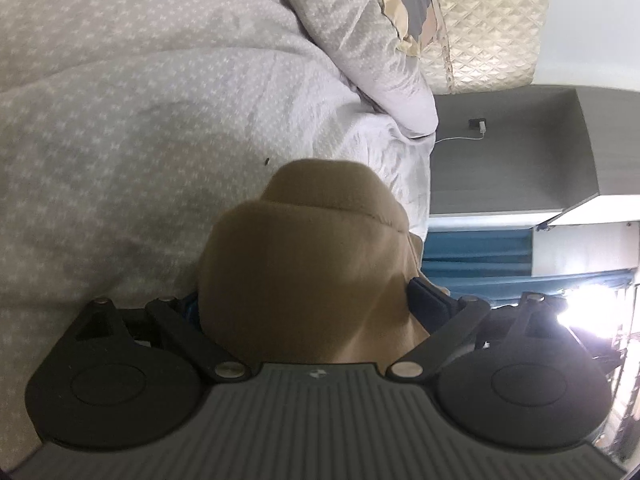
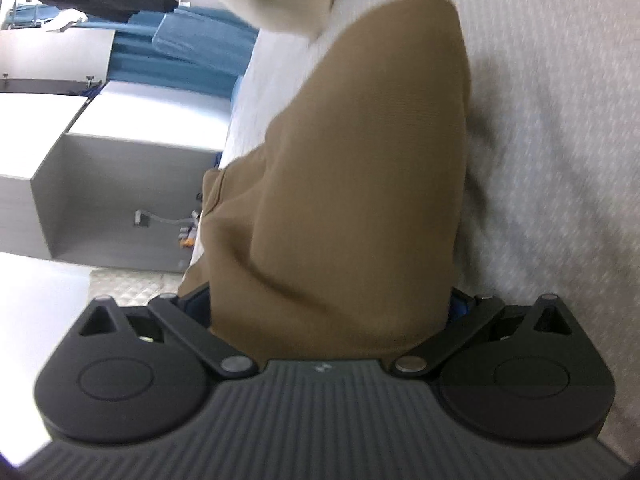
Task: Fold large clothes
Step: 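Grasp the rolled hoodie bundle with both grippers and lift it, then carry the hoodie bundle with both grippers onto the clothes pile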
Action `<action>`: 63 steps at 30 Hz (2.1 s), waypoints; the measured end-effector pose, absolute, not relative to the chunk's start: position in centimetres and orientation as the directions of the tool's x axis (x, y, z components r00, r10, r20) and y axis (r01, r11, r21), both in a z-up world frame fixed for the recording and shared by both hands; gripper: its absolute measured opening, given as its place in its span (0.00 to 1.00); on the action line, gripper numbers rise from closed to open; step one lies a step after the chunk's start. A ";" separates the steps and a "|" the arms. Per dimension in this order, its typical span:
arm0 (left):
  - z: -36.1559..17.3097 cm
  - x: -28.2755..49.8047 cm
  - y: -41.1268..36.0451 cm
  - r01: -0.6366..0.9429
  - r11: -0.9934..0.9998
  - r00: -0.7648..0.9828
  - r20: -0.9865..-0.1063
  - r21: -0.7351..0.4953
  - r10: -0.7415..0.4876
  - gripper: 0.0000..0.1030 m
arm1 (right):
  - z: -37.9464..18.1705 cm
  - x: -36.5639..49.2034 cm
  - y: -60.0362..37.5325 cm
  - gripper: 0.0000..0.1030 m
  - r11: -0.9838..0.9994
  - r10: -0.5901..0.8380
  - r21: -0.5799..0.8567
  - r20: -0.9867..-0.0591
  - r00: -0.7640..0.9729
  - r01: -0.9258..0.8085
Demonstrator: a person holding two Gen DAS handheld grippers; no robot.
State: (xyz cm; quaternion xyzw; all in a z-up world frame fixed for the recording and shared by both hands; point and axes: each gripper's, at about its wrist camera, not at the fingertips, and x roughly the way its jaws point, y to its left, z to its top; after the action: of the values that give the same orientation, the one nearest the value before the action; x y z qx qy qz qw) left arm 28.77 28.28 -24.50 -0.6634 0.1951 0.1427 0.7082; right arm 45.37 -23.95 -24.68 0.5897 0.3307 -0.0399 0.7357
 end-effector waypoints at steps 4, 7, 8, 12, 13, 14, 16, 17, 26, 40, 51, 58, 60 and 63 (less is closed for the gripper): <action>-24.2 29.4 28.7 -0.489 0.114 0.866 -0.496 -0.865 -0.054 0.90 | -25.4 47.4 -24.1 1.00 0.305 0.312 0.832 -0.548 0.776 0.464; -23.9 29.7 28.8 -0.493 0.155 0.862 -0.504 -0.856 -0.044 0.81 | -26.5 48.6 -23.5 1.00 0.326 0.303 0.827 -0.550 0.778 0.457; -23.4 29.8 28.7 -0.493 0.185 0.861 -0.507 -0.850 -0.040 0.77 | -26.6 48.6 -23.5 1.00 0.315 0.294 0.832 -0.543 0.786 0.457; -22.0 30.2 28.4 -0.491 0.265 0.857 -0.514 -0.830 -0.024 0.67 | -25.9 48.9 -23.5 0.96 0.344 0.315 0.832 -0.540 0.781 0.436; -21.9 30.5 28.3 -0.491 0.278 0.857 -0.516 -0.826 -0.020 0.65 | -25.4 48.7 -23.5 0.92 0.363 0.314 0.830 -0.537 0.783 0.423; -21.7 30.5 28.3 -0.488 0.291 0.857 -0.514 -0.823 -0.017 0.62 | -25.0 48.6 -23.5 0.84 0.385 0.309 0.827 -0.533 0.787 0.409; -21.3 30.9 28.3 -0.485 0.321 0.857 -0.515 -0.814 -0.010 0.59 | -23.9 48.3 -23.3 0.76 0.433 0.304 0.820 -0.523 0.796 0.373; -21.3 31.0 28.3 -0.484 0.331 0.857 -0.515 -0.810 -0.008 0.58 | -23.4 48.0 -23.2 0.72 0.449 0.306 0.822 -0.509 0.804 0.350; -20.7 30.1 28.5 -0.472 0.373 0.861 -0.508 -0.799 0.002 0.53 | -19.1 47.1 -22.9 0.65 0.530 0.375 0.840 -0.354 0.857 0.115; -15.4 26.0 24.8 -0.364 0.496 0.885 -0.458 -0.788 -0.079 0.49 | -13.3 41.9 -27.8 0.65 0.517 0.404 0.856 -0.231 0.885 -0.013; -8.8 26.1 16.1 -0.200 0.554 0.902 -0.373 -0.808 -0.219 0.48 | -6.2 35.0 -35.6 0.65 0.544 0.328 0.835 -0.118 0.937 -0.085; -2.8 29.9 8.0 -0.054 0.575 0.899 -0.290 -0.817 -0.328 0.48 | -0.7 32.3 -42.8 0.65 0.576 0.247 0.810 -0.039 0.968 -0.114; -1.6 31.8 5.3 -0.024 0.573 0.888 -0.281 -0.819 -0.365 0.48 | 0.5 32.0 -44.8 0.65 0.589 0.214 0.801 -0.027 0.976 -0.108; 0.0 35.0 0.6 0.024 0.582 0.863 -0.277 -0.813 -0.423 0.48 | 1.9 32.2 -48.2 0.65 0.603 0.160 0.794 -0.017 0.987 -0.084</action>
State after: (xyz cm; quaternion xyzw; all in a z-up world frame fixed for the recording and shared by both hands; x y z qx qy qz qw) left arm 35.01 0.56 0.03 -0.4381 0.2274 -0.1301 0.8599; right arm 32.21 -48.17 1.88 0.4405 0.0429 0.0681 0.8941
